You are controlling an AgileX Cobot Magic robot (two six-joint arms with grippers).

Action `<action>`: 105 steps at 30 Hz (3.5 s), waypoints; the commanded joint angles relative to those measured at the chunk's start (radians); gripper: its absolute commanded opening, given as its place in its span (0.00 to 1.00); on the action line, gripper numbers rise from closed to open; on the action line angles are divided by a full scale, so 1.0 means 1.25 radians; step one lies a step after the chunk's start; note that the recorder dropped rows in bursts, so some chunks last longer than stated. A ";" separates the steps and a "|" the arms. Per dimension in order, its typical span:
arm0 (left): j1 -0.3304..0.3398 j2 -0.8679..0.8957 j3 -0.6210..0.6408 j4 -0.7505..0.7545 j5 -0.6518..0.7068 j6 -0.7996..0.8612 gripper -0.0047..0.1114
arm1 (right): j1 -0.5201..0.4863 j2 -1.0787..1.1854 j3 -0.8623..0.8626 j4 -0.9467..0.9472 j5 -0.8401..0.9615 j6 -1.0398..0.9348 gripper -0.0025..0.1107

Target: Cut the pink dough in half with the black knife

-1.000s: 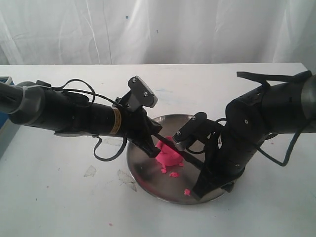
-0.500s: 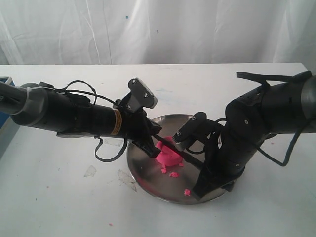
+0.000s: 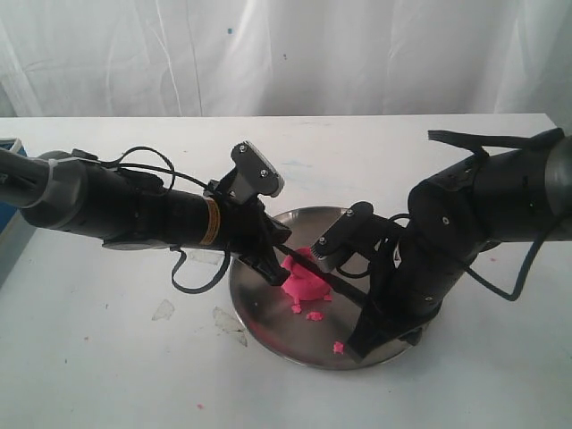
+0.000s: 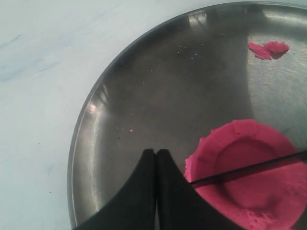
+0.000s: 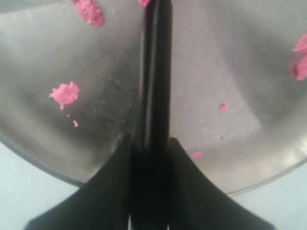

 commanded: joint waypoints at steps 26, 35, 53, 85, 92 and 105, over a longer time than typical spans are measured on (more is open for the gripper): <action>0.001 0.007 0.006 0.019 0.066 0.000 0.04 | 0.000 0.012 0.002 0.008 -0.035 -0.004 0.02; 0.001 0.007 0.006 0.019 0.066 -0.001 0.04 | 0.000 0.012 0.002 0.008 -0.035 -0.004 0.02; 0.001 0.009 0.006 0.019 0.066 -0.001 0.04 | 0.000 0.012 0.002 0.008 -0.035 -0.004 0.02; 0.001 0.008 0.021 0.019 0.062 0.002 0.04 | 0.000 0.012 0.002 0.008 -0.035 -0.004 0.14; 0.001 0.008 0.021 0.019 0.062 0.002 0.04 | 0.000 0.012 0.002 0.008 -0.035 -0.004 0.23; 0.001 0.008 0.021 0.019 0.060 0.002 0.04 | 0.000 0.012 0.002 0.008 -0.039 -0.004 0.26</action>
